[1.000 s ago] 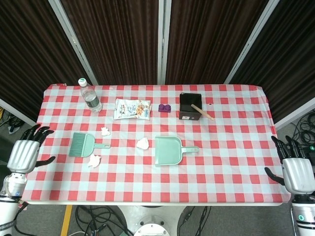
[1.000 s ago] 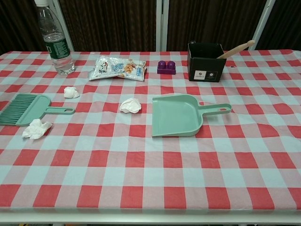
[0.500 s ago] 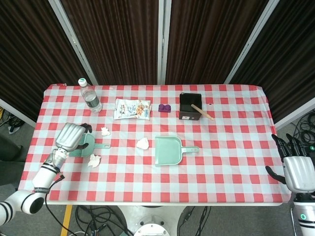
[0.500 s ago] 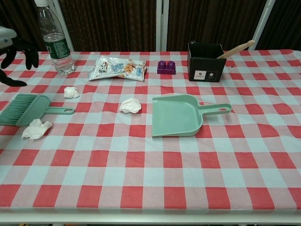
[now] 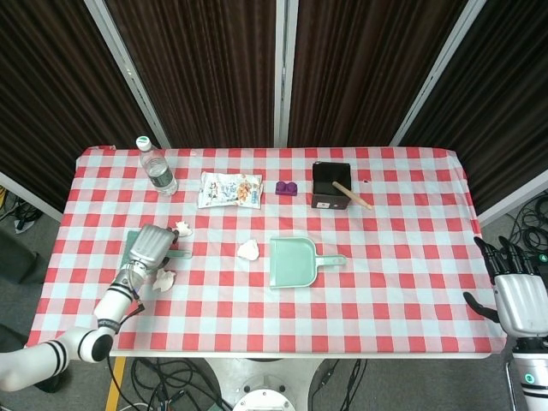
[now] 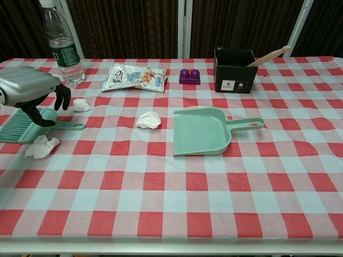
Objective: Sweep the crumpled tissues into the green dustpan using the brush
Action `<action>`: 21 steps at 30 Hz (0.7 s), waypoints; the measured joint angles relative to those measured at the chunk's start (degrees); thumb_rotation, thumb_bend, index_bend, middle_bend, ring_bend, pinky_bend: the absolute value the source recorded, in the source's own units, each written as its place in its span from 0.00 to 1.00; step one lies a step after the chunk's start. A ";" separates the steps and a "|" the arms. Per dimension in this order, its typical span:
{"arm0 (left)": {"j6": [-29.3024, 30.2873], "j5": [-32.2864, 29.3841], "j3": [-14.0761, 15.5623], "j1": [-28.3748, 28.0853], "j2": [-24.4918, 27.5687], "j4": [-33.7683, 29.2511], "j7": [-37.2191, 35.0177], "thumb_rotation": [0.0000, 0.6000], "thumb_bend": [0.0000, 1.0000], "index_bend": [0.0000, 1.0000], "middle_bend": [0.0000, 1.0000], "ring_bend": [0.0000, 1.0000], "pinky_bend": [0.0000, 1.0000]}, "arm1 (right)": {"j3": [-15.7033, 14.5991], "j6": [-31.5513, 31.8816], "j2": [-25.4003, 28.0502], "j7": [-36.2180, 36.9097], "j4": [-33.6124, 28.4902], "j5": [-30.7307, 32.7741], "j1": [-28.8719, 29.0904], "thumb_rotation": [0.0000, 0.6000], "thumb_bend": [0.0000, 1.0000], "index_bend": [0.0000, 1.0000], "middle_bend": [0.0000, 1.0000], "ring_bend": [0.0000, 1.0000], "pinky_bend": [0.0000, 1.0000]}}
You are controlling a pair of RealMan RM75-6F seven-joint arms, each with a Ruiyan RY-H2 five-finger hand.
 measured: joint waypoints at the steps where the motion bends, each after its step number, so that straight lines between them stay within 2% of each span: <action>1: -0.09 -0.61 0.11 -0.16 -0.44 0.42 0.67 1.00 0.25 0.43 0.45 0.72 0.95 | 0.00 -0.05 0.00 0.01 0.03 0.06 0.01 1.00 0.10 0.08 0.18 0.01 0.11; 12: -2.31 -8.30 0.94 -2.81 -2.61 2.72 8.05 1.00 0.25 0.43 0.45 0.72 0.95 | 0.04 0.07 -0.05 0.40 0.34 0.66 -0.20 1.00 0.10 0.08 0.18 0.01 0.11; 21: -2.68 -11.25 1.64 -4.33 -3.00 1.90 9.00 1.00 0.26 0.43 0.45 0.72 0.95 | -0.03 -0.02 -0.20 0.78 0.84 1.05 -0.35 1.00 0.10 0.08 0.18 0.01 0.11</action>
